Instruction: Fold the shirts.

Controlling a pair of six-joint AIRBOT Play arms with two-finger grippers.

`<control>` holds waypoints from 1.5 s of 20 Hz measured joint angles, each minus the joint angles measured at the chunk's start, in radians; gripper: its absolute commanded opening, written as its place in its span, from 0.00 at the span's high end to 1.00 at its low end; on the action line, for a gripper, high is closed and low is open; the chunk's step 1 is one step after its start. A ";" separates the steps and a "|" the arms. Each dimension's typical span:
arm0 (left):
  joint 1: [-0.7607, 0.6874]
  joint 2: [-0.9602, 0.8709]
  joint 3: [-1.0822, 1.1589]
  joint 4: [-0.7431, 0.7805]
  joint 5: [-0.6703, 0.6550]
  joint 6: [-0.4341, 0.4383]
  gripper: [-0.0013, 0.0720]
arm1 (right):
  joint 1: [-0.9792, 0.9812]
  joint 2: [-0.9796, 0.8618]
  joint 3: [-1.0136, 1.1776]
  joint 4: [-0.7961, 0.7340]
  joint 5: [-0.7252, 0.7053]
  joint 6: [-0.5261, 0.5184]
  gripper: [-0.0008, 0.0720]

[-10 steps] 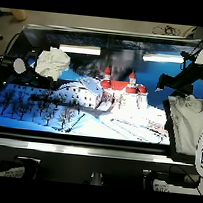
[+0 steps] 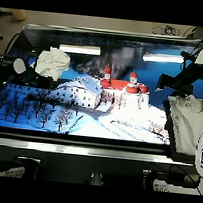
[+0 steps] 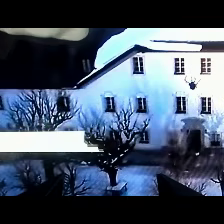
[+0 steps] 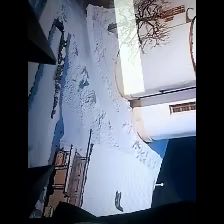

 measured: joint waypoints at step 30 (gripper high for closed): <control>0.309 -0.574 0.517 -0.310 0.053 -0.179 0.01 | -0.001 0.000 0.000 0.102 -0.282 0.008 0.04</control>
